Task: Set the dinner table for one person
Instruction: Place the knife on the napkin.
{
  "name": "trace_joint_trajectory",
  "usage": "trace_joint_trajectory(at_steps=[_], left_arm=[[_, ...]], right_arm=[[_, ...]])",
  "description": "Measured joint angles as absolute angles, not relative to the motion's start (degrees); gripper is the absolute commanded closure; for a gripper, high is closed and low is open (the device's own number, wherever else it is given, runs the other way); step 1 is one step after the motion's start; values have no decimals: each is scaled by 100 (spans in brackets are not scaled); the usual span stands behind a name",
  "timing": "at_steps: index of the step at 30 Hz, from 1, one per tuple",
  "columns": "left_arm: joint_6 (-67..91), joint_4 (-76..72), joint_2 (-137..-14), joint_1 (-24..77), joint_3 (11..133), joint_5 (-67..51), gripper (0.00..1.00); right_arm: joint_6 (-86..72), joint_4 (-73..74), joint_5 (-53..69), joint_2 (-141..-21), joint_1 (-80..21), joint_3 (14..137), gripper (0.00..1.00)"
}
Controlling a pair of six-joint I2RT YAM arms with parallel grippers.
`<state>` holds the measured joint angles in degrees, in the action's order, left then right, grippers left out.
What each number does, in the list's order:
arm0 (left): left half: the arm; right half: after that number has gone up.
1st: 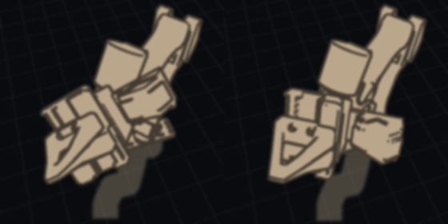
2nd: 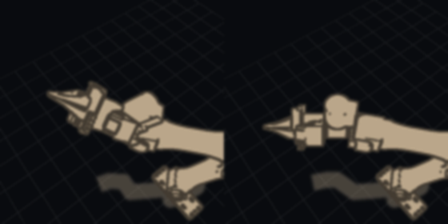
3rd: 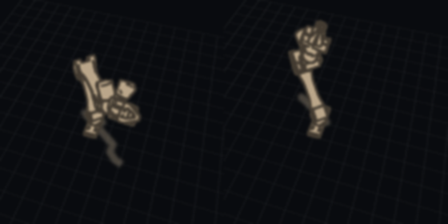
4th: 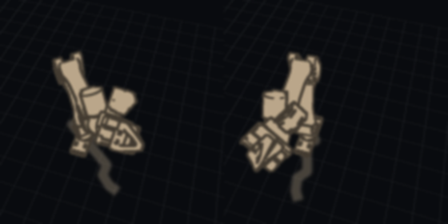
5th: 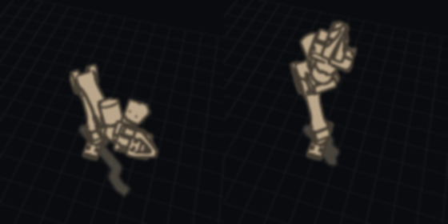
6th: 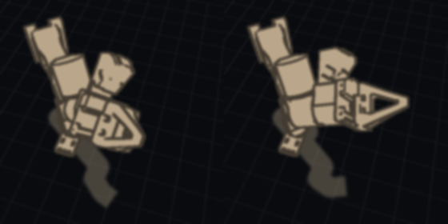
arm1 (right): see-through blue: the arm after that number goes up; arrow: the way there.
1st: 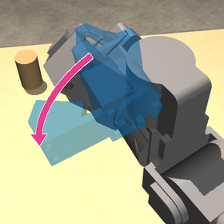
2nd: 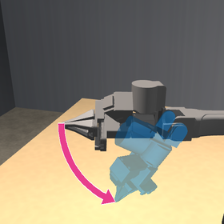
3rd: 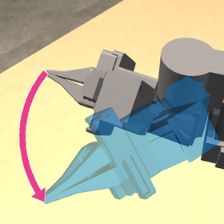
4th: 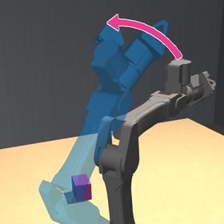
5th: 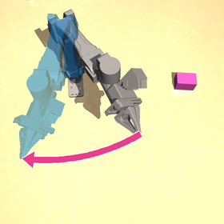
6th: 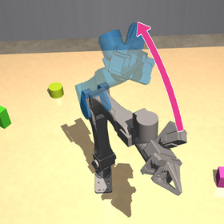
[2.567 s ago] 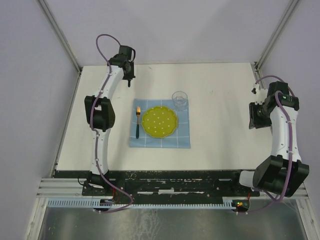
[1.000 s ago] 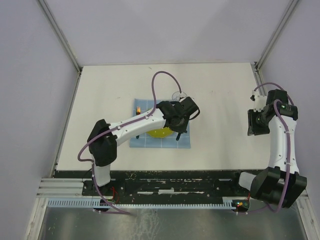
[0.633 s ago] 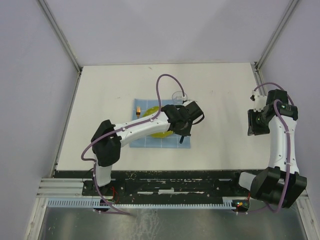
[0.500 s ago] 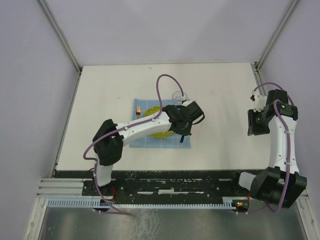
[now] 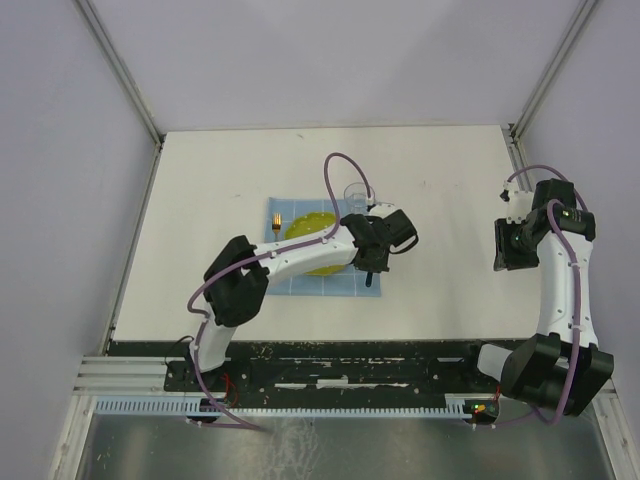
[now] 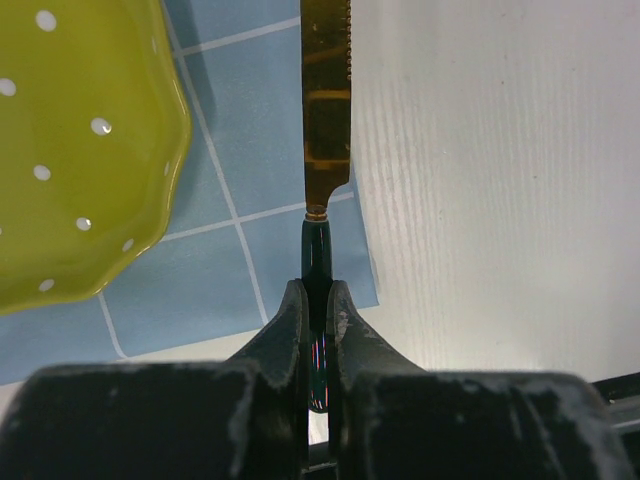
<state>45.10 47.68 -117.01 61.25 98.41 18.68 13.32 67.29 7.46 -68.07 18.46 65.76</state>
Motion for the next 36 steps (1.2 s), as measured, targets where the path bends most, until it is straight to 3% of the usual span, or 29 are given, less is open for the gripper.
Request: trace_joint_trajectory(at_steps=[36], left_arm=[[5465, 5378, -12816, 6012, 10565, 1789, 97]], right_arm=[[1332, 6506, 749, -7081, 1846, 6499, 61]])
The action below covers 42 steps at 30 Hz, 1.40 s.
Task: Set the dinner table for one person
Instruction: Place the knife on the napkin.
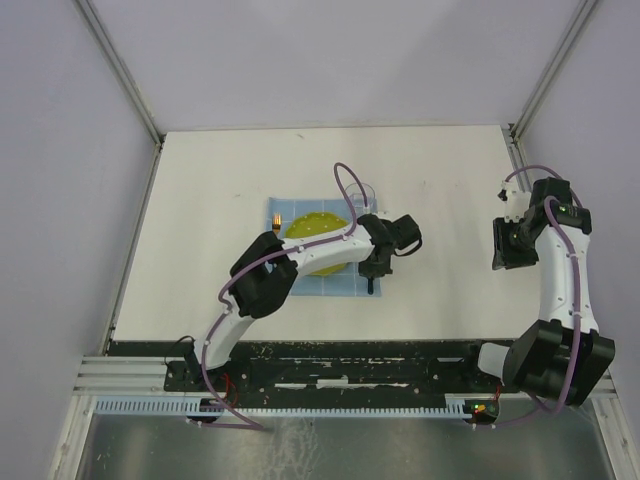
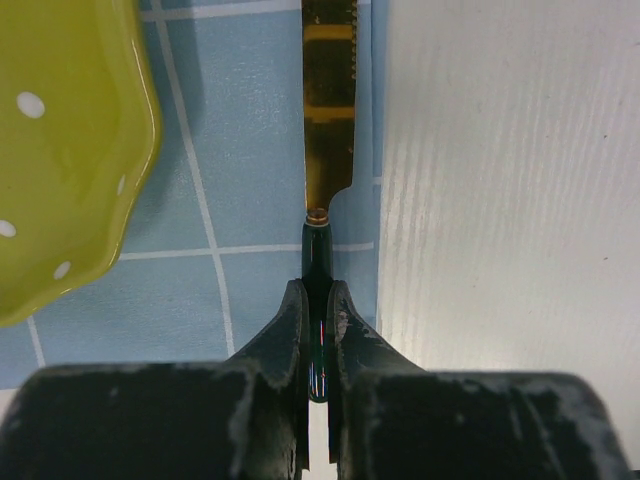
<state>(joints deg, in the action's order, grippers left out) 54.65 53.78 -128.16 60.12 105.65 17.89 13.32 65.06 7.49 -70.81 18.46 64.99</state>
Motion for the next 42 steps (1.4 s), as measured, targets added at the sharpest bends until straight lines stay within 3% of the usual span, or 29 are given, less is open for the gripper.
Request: trace_joint_trajectory(at_steps=[42], left_arm=[[5596, 5430, -13163, 5496, 10914, 1841, 97]], right_arm=[[1328, 6386, 770, -7446, 1846, 6501, 61]])
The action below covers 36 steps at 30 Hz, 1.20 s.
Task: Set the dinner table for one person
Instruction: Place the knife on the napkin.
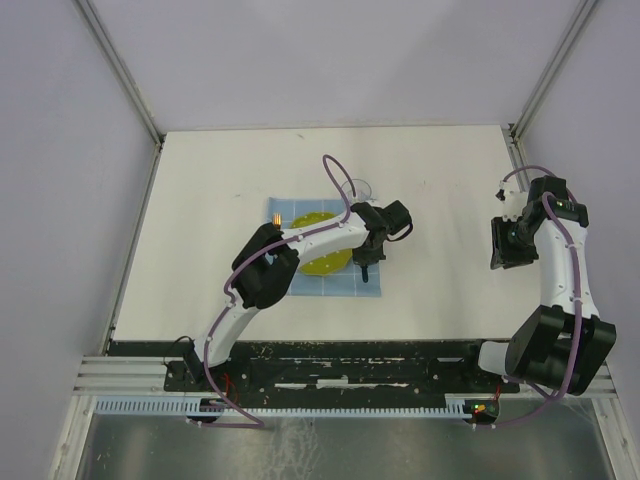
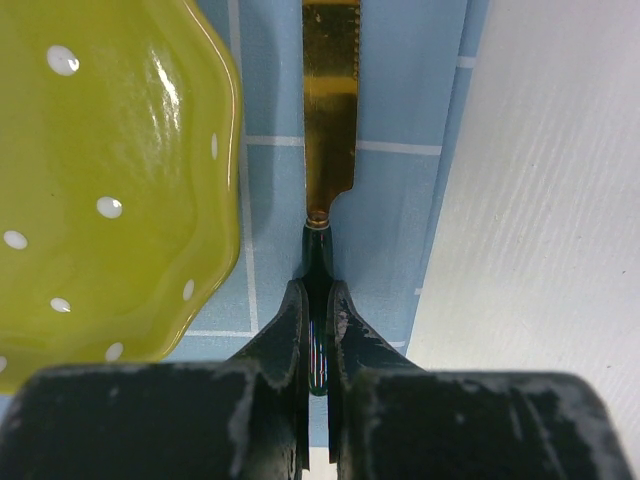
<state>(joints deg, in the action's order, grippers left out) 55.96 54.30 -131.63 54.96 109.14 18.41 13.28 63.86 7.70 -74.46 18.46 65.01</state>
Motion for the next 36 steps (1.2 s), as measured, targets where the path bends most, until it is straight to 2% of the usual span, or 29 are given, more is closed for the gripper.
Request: trace_joint_trajectory(at_steps=[12, 15, 18, 23, 28, 36], left_arm=[[5594, 5415, -13166, 5496, 10914, 1820, 97], [5594, 5393, -13166, 5492, 10914, 1789, 88], [5588, 5367, -13166, 5489, 10912, 1745, 70], [5502, 5242, -13166, 5481, 10910, 1608, 50], [5450, 5142, -13163, 5472, 10855, 1592, 45], [5277, 5046, -12964, 5476, 10593, 1616, 44]], right_arm=[[1326, 6388, 770, -7448, 1846, 6501, 61], [1328, 6388, 770, -7450, 1846, 6501, 61], [1328, 6388, 770, -7465, 1846, 6504, 61], [1326, 6390, 775, -7507, 1846, 6519, 61], [1326, 6388, 779, -7535, 1846, 6552, 61], [1326, 6388, 843, -7603, 1846, 6569, 61]])
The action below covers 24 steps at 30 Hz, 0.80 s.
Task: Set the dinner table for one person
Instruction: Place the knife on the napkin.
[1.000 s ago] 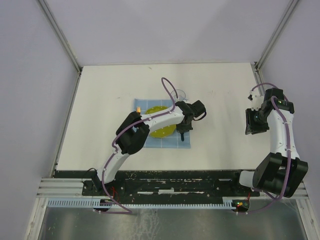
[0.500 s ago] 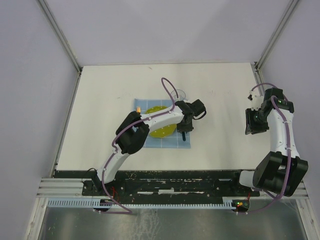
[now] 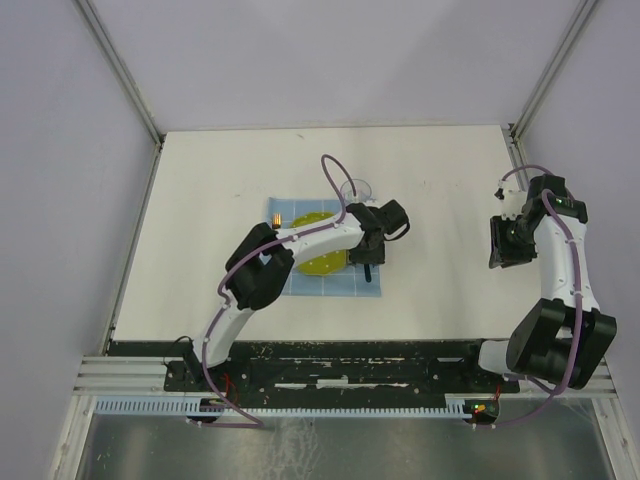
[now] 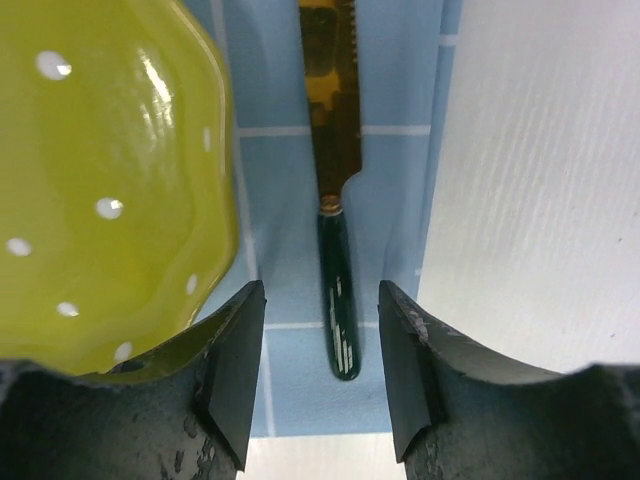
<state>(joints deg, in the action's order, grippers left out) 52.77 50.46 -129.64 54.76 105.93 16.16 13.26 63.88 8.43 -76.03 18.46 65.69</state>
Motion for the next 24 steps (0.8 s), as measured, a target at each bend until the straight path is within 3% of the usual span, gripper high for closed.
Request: trace_joint_trajectory(at_steps=[8, 13, 21, 24], left_arm=[[4696, 5052, -11961, 5513, 10372, 2176, 44], [4191, 4847, -10954, 5242, 10149, 2554, 54], [3409, 4827, -10506, 3006, 9076, 2755, 66], [3190, 4816, -10495, 2742, 8455, 2770, 66]], right_arm=[[1323, 6383, 941, -7767, 1846, 6608, 61], [1323, 6335, 947, -7819, 1846, 6670, 61], [1323, 6296, 945, -7946, 1850, 6672, 61], [1323, 6278, 945, -7946, 1850, 6674, 61]])
